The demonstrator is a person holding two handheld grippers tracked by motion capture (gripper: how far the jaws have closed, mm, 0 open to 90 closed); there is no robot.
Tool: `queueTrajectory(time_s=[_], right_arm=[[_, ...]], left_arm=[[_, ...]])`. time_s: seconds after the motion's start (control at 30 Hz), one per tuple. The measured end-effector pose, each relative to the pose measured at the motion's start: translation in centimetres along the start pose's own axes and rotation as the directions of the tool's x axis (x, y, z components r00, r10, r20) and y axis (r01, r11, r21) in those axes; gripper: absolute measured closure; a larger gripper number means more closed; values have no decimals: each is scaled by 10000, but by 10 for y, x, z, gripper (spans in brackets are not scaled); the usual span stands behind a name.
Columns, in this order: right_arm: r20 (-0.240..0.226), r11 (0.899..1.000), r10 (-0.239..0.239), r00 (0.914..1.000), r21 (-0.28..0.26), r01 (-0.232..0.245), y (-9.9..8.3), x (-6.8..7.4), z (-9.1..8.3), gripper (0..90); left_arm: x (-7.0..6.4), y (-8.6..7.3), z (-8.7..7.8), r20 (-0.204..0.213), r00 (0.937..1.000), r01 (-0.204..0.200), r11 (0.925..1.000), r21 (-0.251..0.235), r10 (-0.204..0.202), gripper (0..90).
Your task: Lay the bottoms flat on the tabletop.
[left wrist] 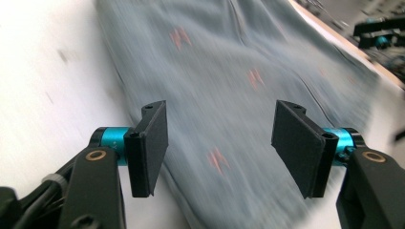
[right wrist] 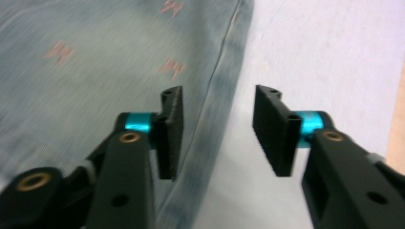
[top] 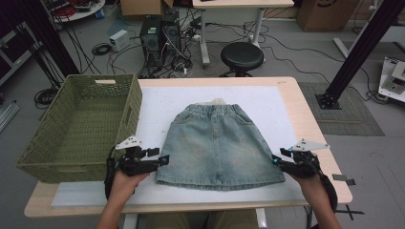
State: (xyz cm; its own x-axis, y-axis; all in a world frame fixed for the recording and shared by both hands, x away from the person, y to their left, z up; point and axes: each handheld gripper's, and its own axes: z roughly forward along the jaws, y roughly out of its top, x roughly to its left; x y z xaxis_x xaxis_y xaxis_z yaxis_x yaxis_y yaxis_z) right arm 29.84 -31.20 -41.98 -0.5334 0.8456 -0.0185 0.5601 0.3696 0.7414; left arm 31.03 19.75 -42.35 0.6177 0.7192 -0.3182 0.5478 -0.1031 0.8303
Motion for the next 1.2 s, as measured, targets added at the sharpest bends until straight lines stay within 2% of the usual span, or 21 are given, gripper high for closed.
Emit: queueTrajectory(time_s=[0.1, 0.2, 0.27, 0.3, 0.33, 0.37, 0.43, 0.53, 0.63, 0.67, 0.7, 0.73, 0.77, 0.8, 0.83, 0.9, 1.0, 1.1, 1.13, 1.2], right_arm=[[-44, 9997, 145, 9999, 207, -144, 6, 0, 21, 576], [-23, 9982, -66, 10000, 592, 68, 8, 6, 36, 601], [133, 9965, -145, 9998, 831, 134, 5, 7, 42, 663], [72, 9975, -101, 9999, 700, 95, 4, 7, 42, 748], [-31, 9974, -270, 9996, 665, 272, 2, 7, 40, 855], [0, 9956, -557, 9984, 752, 555, 2, 8, 39, 875], [-89, 9933, -638, 9979, 962, 643, 3, 9, 36, 883], [-295, 9880, -989, 9947, 1159, 1017, 3, 10, 27, 883], [-612, 9845, -1173, 9912, 1236, 1242, -2, 9, 18, 880], [-734, 9851, -1104, 9912, 1241, 1190, -2, 7, 17, 876], [-870, 9865, -1036, 9908, 1181, 1135, -2, 5, 16, 861], [-965, 9889, -950, 9908, 1052, 1051, 0, 2, 16, 801], [-939, 9936, -725, 9929, 803, 801, 4, -1, 16, 683], [-968, 9978, -360, 9947, 514, 411, 8, -5, 17, 612], [-1010, 9998, -49, 9949, 194, 69, 13, -9, 19, 582], [-974, 9993, 217, 9950, -280, -245, 25, -15, 26, 505], [-814, 9987, 278, 9963, -414, -313, 46, -21, 45, 464], [-790, 9990, 127, 9968, -427, -161, 62, -24, 61, 412], [-758, 9990, 41, 9971, -441, -75, 66, -23, 63, 389], [-815, 9980, 140, 9966, -610, -190, 71, -23, 67, 297]], left_arm=[[4, 11, 9, -502, 9987, -104, 9998, -191, 94, 356], [6, 18, 16, -706, 9974, -172, 9992, -351, 147, 343], [8, 22, 21, -692, 9975, -145, 9990, -415, 116, 344], [9, 24, 23, -743, 9971, -177, 9988, -464, 142, 344], [11, 26, 25, -792, 9967, -191, 9986, -500, 151, 343], [13, 28, 28, -839, 9964, -137, 9984, -550, 91, 344], [17, 28, 31, -907, 9959, -72, 9975, -705, 8, 344], [24, 30, 36, -942, 9954, 134, 9983, -575, -188, 343], [26, 34, 40, -913, 9957, 83, 9985, -550, -133, 344], [26, 37, 43, -947, 9955, 55, 9987, -512, -103, 343], [27, 40, 46, -956, 9954, 40, 9988, -484, -86, 335], [27, 43, 49, -952, 9954, 1, 9985, -540, -53, 327], [26, 47, 51, -993, 9951, -63, 9980, -623, 0, 327], [27, 50, 54, -922, 9957, -57, 9980, -626, -1, 327], [27, 54, 58, -912, 9958, -47, 9980, -624, -10, 327], [29, 59, 64, -853, 9964, -74, 9970, -765, 8, 327], [33, 66, 74, -767, 9970, 32, 9990, -441, -66, 327], [32, 69, 78, -876, 9960, -240, 9973, -693, 179, 319], [32, 68, 78, -856, 9962, -189, 9975, -677, 131, 298], [30, 68, 79, -820, 9964, -247, 9977, -626, 196, 259]])
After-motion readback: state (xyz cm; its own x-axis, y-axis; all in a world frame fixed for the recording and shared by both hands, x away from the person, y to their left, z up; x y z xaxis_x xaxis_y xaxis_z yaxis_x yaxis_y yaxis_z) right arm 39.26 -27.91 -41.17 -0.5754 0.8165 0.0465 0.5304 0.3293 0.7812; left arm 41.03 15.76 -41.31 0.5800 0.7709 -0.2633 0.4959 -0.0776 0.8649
